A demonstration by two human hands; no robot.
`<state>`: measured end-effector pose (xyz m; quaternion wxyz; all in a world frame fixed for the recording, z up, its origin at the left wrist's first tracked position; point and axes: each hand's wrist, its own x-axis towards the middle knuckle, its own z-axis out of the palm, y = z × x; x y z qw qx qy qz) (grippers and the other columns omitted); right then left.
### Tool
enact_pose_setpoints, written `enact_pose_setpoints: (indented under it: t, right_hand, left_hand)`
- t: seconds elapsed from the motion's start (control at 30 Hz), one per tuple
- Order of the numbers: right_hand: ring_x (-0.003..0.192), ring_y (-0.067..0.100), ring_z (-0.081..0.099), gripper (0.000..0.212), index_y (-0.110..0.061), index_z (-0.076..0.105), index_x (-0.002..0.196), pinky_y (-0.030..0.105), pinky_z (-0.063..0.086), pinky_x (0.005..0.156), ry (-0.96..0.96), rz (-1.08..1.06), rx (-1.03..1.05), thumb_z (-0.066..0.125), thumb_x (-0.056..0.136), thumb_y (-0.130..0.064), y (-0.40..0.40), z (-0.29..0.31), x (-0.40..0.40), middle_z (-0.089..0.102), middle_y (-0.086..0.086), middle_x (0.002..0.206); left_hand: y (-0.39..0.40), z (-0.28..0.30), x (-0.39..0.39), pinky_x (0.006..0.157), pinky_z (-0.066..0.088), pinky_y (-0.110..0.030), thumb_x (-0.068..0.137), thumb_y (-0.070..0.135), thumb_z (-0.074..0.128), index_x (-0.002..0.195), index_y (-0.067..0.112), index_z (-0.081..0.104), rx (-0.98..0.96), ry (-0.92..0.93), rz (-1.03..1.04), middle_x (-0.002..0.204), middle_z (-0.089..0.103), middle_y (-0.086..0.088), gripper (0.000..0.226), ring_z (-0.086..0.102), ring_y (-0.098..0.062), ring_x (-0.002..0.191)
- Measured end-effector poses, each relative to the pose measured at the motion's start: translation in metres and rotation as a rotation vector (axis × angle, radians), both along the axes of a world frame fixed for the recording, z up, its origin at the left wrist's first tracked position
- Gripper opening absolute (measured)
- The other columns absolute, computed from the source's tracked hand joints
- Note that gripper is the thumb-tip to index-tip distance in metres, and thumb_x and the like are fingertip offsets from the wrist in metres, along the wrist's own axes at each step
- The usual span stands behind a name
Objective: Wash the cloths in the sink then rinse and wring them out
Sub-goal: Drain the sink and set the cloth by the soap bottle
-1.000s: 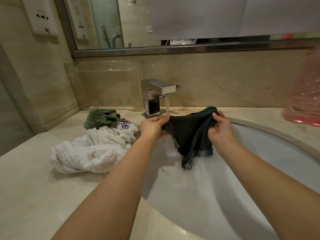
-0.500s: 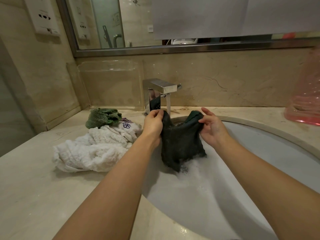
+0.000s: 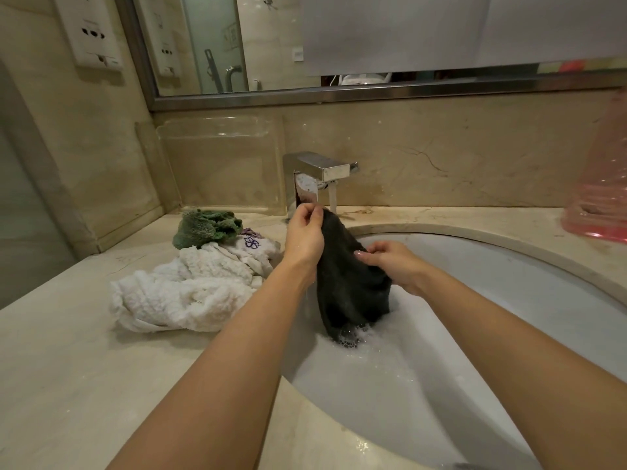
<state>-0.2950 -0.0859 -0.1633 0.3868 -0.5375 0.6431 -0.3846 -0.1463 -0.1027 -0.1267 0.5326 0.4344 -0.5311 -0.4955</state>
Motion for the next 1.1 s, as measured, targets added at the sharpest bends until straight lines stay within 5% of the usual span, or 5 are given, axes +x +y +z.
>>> enact_pose_setpoints:
  t: [0.23,0.4,0.63,0.8,1.1]
  right_hand:
    - [0.100,0.024,0.062,0.016,-0.013,0.063,0.100,0.039,0.052,0.090,-0.253,-0.148,-0.218,0.063,0.092,-0.027,-0.002,-0.001,-0.002,0.067,0.007,0.100]
    - [0.097,0.020,0.061,0.011,-0.018,0.068,0.097,0.035,0.052,0.087,-0.397,-0.188,-0.283,0.064,0.091,-0.027,0.000,0.006,0.001,0.068,0.004,0.097]
    - [0.098,0.018,0.059,0.015,-0.017,0.068,0.102,0.029,0.049,0.081,-0.298,-0.168,-0.296,0.066,0.090,-0.026,-0.003,0.006,0.003,0.067,0.000,0.097]
    - [0.106,0.017,0.056,0.033,-0.015,0.059,0.128,0.028,0.047,0.088,-0.018,0.040,-0.152,0.057,0.096,-0.023,-0.004,-0.001,0.007,0.062,0.000,0.113]
    - [0.102,0.024,0.060,0.022,-0.015,0.061,0.100,0.039,0.051,0.091,0.017,0.031,-0.191,0.044,0.102,-0.029,-0.006,-0.004,0.018,0.065,0.007,0.101]
  left_hand:
    - [-0.003,0.001,0.005,0.101,0.046,-0.045,0.097,0.031,0.055,0.098,0.023,0.061,0.104,0.004,0.091,0.106,0.062,-0.006,0.010,0.058,-0.023,0.108]
    - [0.005,-0.005,0.005,0.094,0.050,-0.039,0.071,0.035,0.083,0.117,0.017,0.061,0.135,-0.319,-0.057,0.115,0.063,-0.004,0.054,0.059,-0.021,0.105]
    - [0.001,-0.008,0.003,0.101,0.044,-0.039,0.095,0.036,0.058,0.135,0.016,0.054,0.105,-0.356,-0.047,0.128,0.060,-0.006,0.045,0.055,-0.025,0.117]
    - [-0.001,-0.007,0.003,0.104,0.042,-0.042,0.100,0.031,0.048,0.117,0.013,0.063,-0.023,-0.273,0.044,0.118,0.063,-0.007,0.029,0.056,-0.025,0.113]
    - [-0.009,-0.006,0.006,0.100,0.045,-0.046,0.100,0.031,0.048,0.092,0.021,0.061,0.022,-0.163,0.198,0.105,0.063,-0.006,0.019,0.059,-0.022,0.104]
